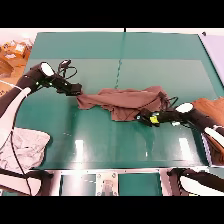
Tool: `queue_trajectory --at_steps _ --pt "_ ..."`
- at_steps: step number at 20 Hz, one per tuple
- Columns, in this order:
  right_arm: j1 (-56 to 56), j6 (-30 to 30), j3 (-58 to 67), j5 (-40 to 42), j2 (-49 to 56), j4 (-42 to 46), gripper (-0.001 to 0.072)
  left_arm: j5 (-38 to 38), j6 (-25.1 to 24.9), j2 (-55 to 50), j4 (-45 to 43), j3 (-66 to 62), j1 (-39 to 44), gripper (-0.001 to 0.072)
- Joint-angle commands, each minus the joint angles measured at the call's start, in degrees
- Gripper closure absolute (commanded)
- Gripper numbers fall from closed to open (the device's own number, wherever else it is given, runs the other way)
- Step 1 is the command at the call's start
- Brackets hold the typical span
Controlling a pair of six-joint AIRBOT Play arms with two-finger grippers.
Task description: Fold the shirts.
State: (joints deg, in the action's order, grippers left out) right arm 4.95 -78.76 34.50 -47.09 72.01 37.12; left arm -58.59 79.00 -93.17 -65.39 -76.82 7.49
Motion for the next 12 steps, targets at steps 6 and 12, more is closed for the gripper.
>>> queue_trajectory --at_steps 6,12 --pt "2.91 3.02 7.34 6.95 9.73 -2.21 0.069 -4.04 2.91 -0.04 -5.75 -1.53 -3.06 0.0684" --pt "-2.84 3.69 17.4 -15.54 -2.95 5.38 0.0691 -23.78 5.18 0.28 -2.45 -11.52 -14.71 0.0684"
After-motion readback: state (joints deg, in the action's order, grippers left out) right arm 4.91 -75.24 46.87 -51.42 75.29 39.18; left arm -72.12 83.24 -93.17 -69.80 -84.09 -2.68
